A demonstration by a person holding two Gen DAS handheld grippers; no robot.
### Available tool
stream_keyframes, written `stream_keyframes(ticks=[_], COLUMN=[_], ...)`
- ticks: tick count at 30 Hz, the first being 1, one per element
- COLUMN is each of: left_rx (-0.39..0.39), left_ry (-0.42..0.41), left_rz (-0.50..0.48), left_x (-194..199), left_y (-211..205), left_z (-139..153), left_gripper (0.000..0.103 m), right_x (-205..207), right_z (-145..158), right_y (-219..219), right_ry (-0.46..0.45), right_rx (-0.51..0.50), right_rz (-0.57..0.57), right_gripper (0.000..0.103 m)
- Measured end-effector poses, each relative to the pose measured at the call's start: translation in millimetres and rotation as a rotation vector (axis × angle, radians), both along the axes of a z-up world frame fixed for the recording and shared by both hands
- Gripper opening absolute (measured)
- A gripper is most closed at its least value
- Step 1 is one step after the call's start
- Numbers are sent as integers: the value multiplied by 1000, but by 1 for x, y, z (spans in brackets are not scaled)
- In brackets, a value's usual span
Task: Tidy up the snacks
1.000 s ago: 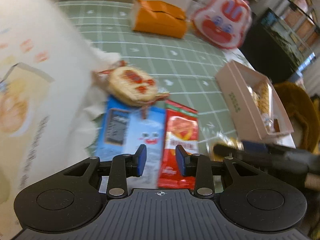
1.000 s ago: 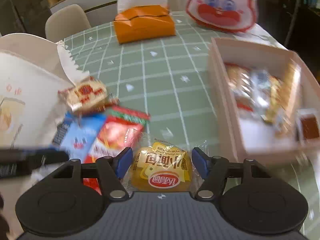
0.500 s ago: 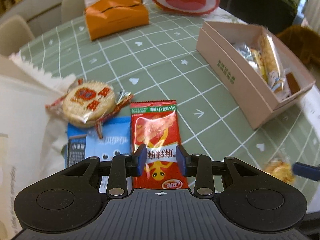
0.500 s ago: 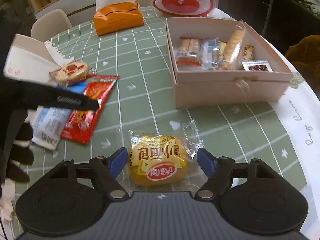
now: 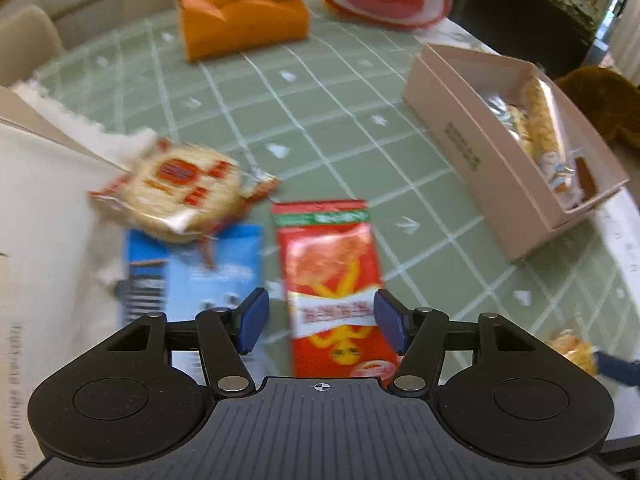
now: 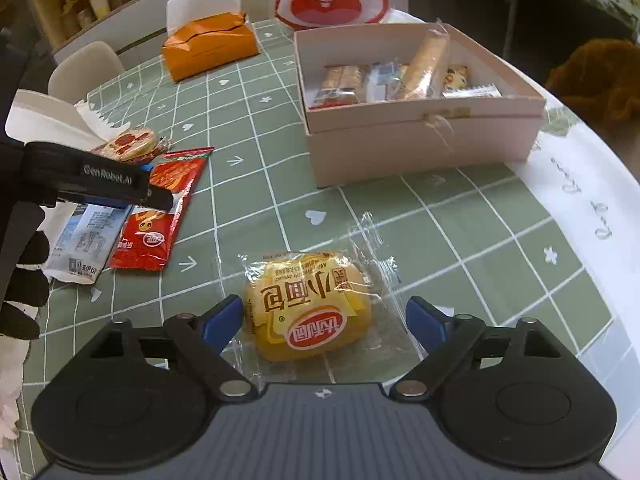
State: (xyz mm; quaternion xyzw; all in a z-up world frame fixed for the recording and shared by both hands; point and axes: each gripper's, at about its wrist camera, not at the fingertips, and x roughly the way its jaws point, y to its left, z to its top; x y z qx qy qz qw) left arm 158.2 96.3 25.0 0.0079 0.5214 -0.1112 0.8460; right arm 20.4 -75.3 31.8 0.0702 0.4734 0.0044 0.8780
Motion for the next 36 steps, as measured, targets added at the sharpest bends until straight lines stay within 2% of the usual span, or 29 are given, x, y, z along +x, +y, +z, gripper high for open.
stream_keyframes(ticks=[2,4,6,7,9,10,12,14,20,25,31,33,36], left_rx=[24,70,118,119,114,98,48,10,-24,-45,-101,-102,-94], left_ry=[-3,-19,-41,-54,-81,-84,-76,-72,-57,-55,-33,-29,-27], left_rz=[-34,-69,-91,-96,-100,-109,-116,-115,-153,-170,-148,-148,-152], left_x=[3,3,-2,-8,-21,-29,-39,-51,-86,-97,-92,-92,-91], left_y=[-12,-26,-35,-35,-31,-27,-20,-12,-4,2,11,10,9], left_z=[-2,-6,-9,-9,-6,-4,-2,-1,0,0,1,1,1], left_gripper=[85,92,90,85,68,62,59,57,57,57,57,57,57], right_x=[-2,-5,-7,-8,-8,-10,-12,-12,-16,-30,-34,-33,-28], right_z=[-1,-2,-3,-4,-9,-9,-11,-11,-3,5,13,12,7], right_y=[0,0,2,4,7,9,11,13,11,12,-5,-14,-25], right_ry=[-2,0,9,15,39,30,20,23,48,72,92,97,119], right_rx=[9,11,2,-5,-27,-43,-59,-65,-62,-177,-279,-225,-47], right_rz=[-11,-15,-10,-4,10,15,18,11,-25,72,37,-11,-89], right_gripper=[89,89,91,93,97,98,98,98,98,97,97,97,97])
